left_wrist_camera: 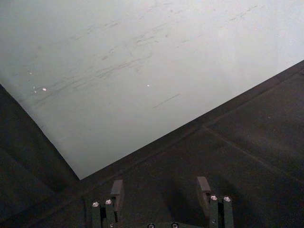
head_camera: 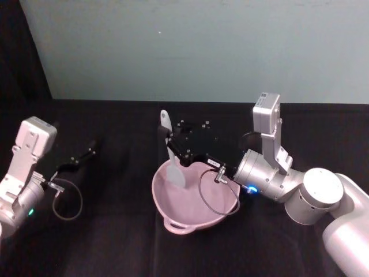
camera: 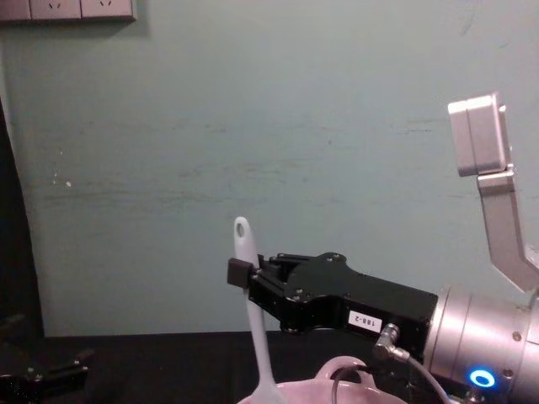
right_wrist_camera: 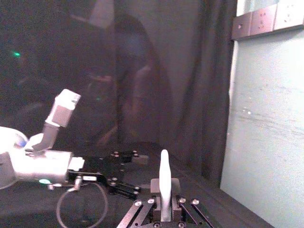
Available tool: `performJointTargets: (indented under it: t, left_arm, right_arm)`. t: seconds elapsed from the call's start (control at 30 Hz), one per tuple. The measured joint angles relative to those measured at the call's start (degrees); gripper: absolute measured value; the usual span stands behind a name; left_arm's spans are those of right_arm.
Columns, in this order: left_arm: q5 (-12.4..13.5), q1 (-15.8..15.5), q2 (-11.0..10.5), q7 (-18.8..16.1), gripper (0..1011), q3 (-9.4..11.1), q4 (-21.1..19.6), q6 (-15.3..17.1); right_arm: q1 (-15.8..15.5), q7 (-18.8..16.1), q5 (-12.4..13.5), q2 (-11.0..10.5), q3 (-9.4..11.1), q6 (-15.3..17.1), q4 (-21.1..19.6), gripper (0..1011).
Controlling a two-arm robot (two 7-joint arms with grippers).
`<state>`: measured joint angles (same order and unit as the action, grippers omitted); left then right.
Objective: Use the one hand to pick up the spoon and stir the clear water in the bowl.
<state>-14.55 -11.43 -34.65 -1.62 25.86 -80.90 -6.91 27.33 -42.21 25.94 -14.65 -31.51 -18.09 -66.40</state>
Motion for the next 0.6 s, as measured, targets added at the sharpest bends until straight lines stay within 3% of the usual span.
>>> performJointTargets:
  t: [0.3, 0.6]
  left_arm:
    - [0.0, 0.0, 0.0, 0.0, 1005, 0.0, 0.0, 0.0]
    - [0.0, 0.0, 0.0, 0.0, 1005, 0.0, 0.0, 0.0]
  right_arm:
    - [2.3, 1.2, -0.7, 0.9, 1.7, -1.6, 4.9, 126]
    - [0.2, 3.6, -1.9, -1.5, 3.9, -1.4, 2.3, 126]
